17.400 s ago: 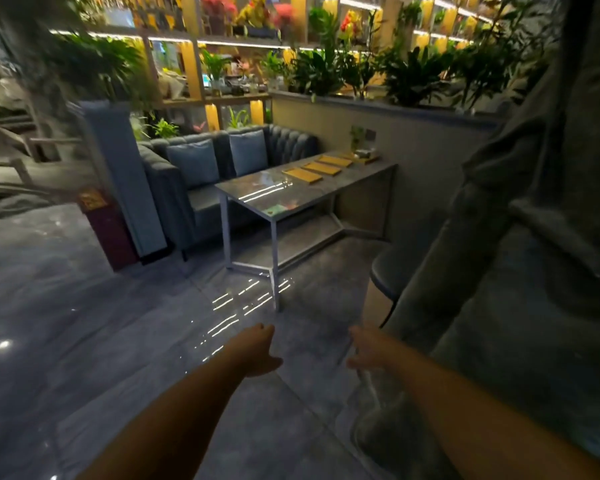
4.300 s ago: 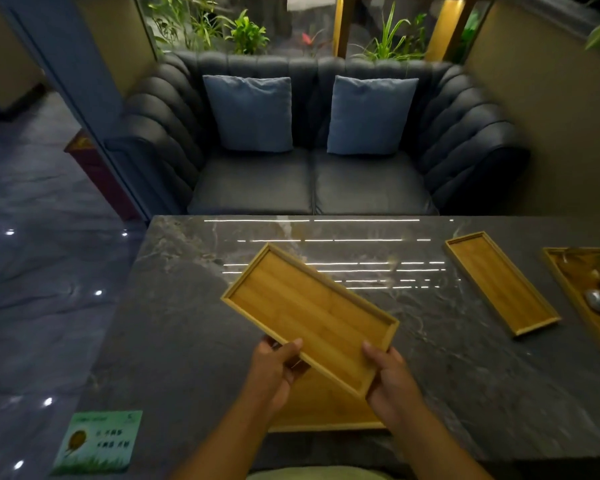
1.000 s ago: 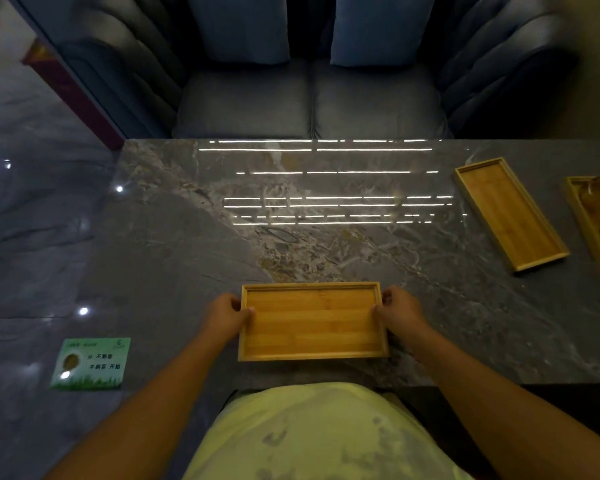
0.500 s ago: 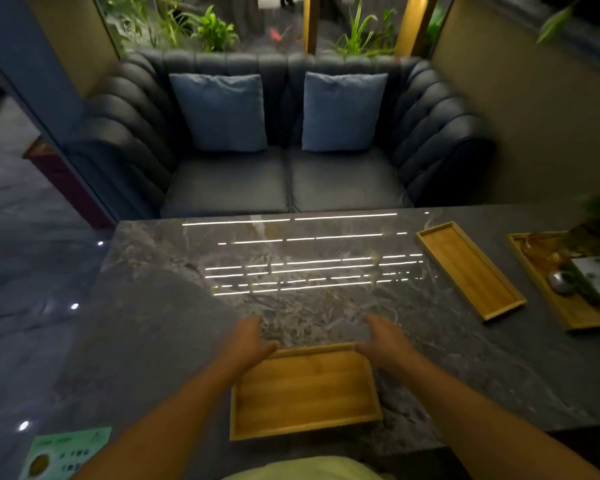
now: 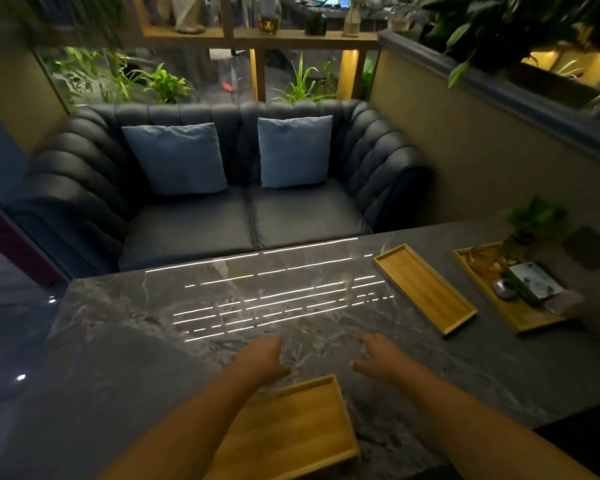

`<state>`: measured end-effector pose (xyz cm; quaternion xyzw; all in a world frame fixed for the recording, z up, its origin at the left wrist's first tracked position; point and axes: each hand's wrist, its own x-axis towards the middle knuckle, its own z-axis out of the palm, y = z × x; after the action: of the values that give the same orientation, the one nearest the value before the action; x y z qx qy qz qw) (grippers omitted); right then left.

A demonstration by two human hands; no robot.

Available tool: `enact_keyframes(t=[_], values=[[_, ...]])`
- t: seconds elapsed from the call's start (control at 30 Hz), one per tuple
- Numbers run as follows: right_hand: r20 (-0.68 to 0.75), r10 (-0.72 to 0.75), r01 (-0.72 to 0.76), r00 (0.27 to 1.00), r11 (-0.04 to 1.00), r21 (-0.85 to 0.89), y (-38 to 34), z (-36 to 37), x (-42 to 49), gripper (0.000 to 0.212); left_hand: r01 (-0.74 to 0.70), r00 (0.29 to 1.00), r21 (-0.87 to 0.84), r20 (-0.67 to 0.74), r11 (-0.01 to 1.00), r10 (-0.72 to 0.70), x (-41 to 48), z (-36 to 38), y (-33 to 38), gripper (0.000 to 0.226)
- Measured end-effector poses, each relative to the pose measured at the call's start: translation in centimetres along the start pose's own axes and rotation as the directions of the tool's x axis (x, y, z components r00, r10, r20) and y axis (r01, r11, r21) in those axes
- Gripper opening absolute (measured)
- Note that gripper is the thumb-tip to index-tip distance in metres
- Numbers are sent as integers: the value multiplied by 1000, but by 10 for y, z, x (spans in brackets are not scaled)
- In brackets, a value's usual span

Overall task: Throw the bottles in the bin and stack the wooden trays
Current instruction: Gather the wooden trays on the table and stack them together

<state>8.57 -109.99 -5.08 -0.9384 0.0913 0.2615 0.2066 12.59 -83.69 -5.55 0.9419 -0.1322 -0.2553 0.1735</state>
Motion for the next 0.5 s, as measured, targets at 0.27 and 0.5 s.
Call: enact_keyframes(t=[0.27,0.5], values=[[-2,-85,84,996,989,-125,80,-64,43,67,12,999,55,-49,998,-9,56,20,83,65],[-13,-178,174,984,974,-146,163,-114,96,66,102,994,33,-40,994,-100,114,56,175,61]])
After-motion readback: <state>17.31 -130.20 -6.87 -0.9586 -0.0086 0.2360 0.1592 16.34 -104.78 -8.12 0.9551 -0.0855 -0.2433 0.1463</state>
